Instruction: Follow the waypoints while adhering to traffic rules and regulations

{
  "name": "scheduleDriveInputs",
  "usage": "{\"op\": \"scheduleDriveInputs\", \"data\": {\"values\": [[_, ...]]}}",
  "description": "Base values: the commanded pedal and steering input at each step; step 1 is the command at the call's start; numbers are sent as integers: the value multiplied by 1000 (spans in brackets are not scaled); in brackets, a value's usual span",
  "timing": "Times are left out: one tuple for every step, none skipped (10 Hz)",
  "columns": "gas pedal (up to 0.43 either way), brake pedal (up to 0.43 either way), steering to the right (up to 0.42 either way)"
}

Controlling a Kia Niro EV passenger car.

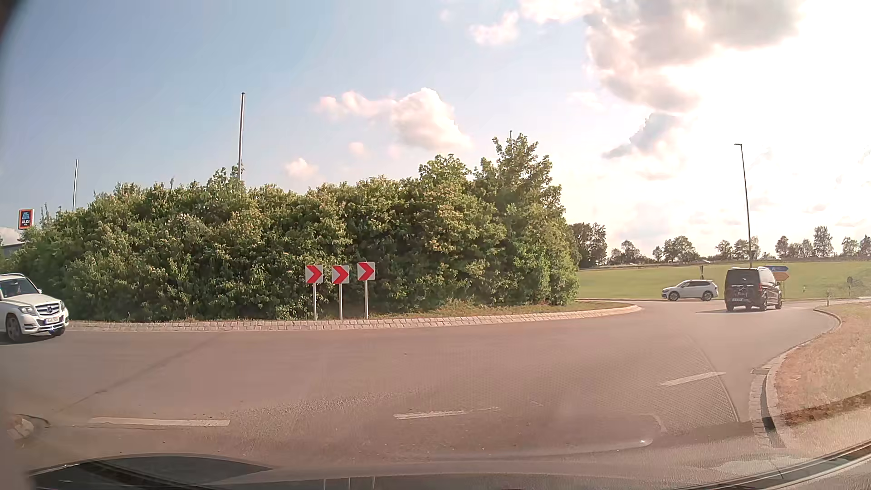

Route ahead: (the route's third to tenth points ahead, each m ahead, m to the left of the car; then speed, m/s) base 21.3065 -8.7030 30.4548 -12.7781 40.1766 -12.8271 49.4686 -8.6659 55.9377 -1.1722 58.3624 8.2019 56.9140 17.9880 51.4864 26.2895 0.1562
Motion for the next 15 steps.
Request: {"op": "scheduleDriveInputs", "data": {"values": [[0, 140, 115], [0, 134, 115], [0, 128, 115], [0, 116, 115], [0, 110, 115], [0, 110, 115], [0, 104, 115], [0, 91, 115], [0, 85, 115], [0, 85, 115], [0, 91, 115], [0, 98, 115], [0, 110, 115], [0, 128, 115], [0, 134, 115]]}}
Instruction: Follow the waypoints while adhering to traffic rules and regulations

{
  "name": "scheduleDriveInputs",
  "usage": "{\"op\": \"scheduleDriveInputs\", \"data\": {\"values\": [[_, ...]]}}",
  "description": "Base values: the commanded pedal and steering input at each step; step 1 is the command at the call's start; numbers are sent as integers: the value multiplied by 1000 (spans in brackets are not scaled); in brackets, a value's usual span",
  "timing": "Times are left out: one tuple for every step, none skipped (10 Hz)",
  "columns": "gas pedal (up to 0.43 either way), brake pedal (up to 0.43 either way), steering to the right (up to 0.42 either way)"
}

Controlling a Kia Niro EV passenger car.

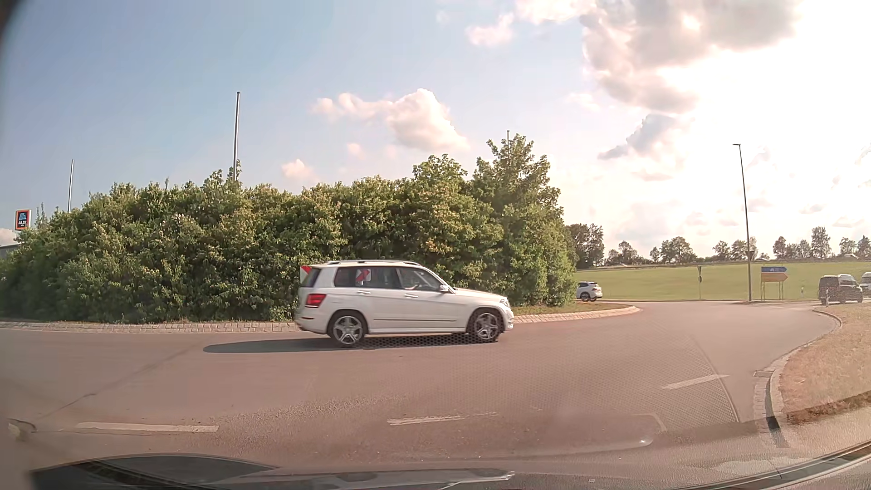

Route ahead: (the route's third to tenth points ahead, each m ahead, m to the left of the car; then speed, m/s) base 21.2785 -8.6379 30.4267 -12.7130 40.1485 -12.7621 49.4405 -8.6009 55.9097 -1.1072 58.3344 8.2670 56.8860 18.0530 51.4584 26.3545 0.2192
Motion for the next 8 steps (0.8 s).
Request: {"op": "scheduleDriveInputs", "data": {"values": [[0, 146, 115], [0, 152, 115], [0, 171, 115], [0, 177, 115], [0, 183, 115], [0, 183, 115], [0, 177, 115], [0, 177, 115]]}}
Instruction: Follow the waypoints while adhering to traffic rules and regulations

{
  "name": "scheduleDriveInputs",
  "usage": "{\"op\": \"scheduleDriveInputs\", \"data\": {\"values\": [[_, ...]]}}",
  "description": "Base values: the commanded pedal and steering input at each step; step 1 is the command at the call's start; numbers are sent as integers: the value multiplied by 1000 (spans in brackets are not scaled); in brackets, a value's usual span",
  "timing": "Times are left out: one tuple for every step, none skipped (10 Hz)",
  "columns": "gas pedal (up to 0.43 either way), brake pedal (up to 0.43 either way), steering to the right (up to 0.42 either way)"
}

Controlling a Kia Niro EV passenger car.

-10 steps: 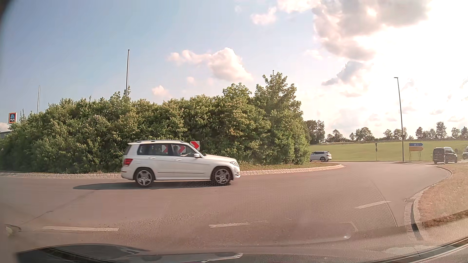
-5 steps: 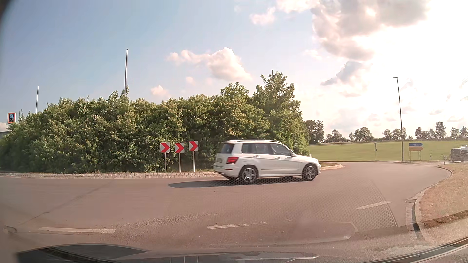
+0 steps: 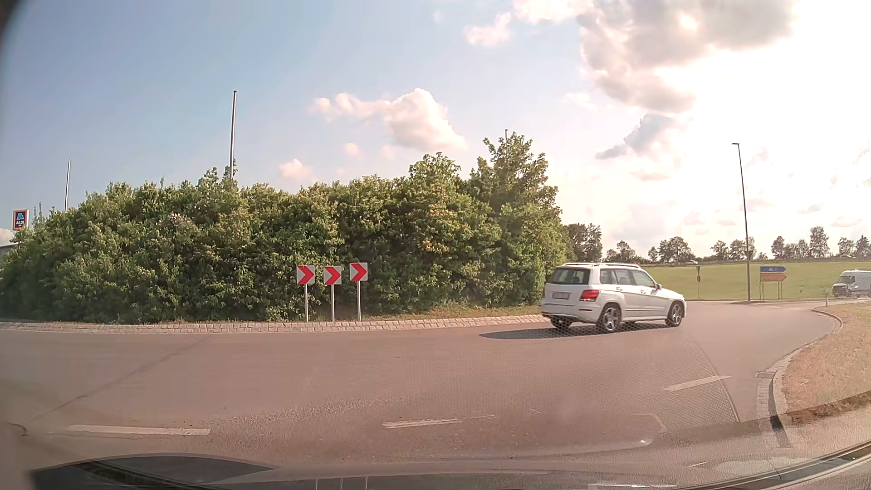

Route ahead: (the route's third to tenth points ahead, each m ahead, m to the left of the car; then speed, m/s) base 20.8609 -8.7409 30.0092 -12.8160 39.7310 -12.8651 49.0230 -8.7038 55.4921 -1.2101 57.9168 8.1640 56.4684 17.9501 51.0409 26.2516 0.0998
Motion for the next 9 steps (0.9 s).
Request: {"op": "scheduleDriveInputs", "data": {"values": [[0, 171, 115], [0, 171, 115], [0, 171, 115], [0, 152, 115], [0, 146, 115], [0, 146, 115], [0, 140, 114], [0, 140, 108], [0, 140, 103]]}}
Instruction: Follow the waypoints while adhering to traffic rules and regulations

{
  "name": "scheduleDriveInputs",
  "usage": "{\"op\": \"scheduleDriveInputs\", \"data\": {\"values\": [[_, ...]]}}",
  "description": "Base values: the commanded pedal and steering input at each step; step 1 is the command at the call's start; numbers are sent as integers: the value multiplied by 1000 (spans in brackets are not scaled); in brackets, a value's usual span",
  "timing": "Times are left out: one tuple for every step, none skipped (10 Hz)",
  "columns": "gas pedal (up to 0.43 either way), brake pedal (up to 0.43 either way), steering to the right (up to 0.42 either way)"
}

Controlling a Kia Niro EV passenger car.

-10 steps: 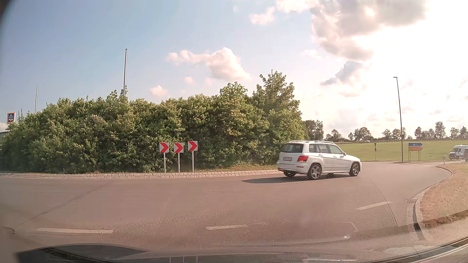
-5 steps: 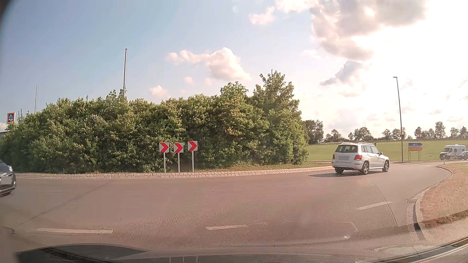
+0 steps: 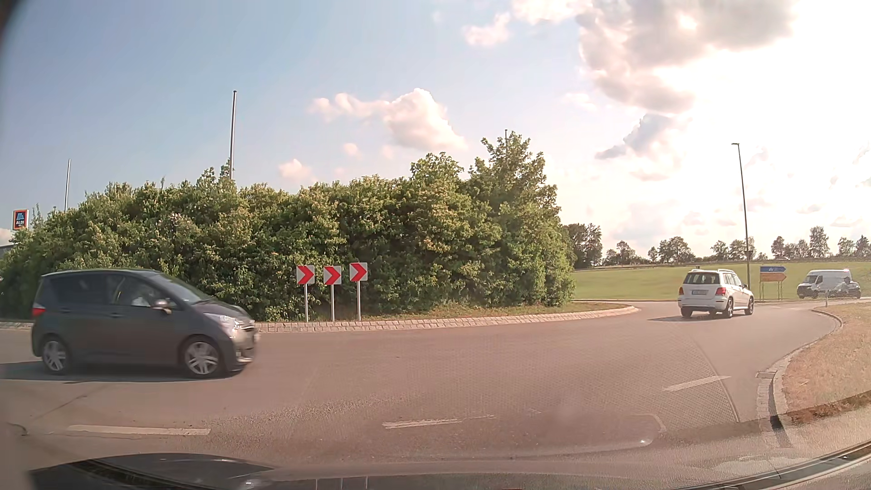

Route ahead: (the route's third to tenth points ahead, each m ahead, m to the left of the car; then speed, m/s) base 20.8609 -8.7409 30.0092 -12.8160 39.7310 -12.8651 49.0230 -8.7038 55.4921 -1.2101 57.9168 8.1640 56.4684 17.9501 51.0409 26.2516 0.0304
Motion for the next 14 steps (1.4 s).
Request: {"op": "scheduleDriveInputs", "data": {"values": [[0, 128, 100], [0, 122, 100], [0, 122, 100], [0, 122, 100], [0, 140, 100], [0, 140, 100], [0, 140, 100], [0, 140, 100], [0, 116, 97], [0, 67, 94], [0, 67, 86], [0, 37, 82], [0, 18, 80], [0, 12, 79]]}}
